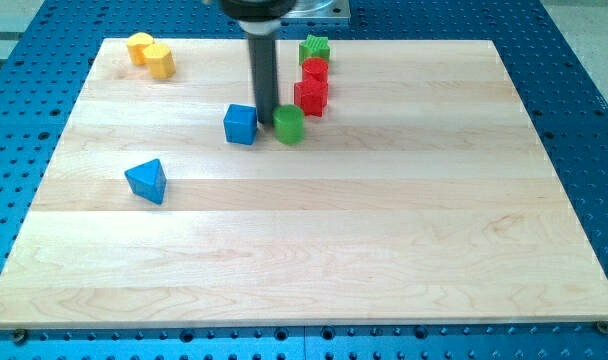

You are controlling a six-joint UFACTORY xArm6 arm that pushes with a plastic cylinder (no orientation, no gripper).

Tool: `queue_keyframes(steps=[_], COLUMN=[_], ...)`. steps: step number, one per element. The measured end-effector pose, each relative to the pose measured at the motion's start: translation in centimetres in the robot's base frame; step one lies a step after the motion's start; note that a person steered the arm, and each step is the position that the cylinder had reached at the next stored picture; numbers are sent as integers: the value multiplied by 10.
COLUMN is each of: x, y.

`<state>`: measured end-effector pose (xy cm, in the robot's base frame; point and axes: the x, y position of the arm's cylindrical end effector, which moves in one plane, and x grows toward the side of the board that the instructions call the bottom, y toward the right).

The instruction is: Slightly move the green circle upwards

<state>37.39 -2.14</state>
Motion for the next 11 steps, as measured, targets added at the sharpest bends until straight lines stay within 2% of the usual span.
queue_keyframes(steps=[1, 2, 3, 4, 5, 6, 7, 8, 9, 11], x=[12, 71, 72, 48, 53, 63, 47, 48, 64, 7], y=[-13, -8, 43, 40, 38, 65, 73, 60, -3, -61])
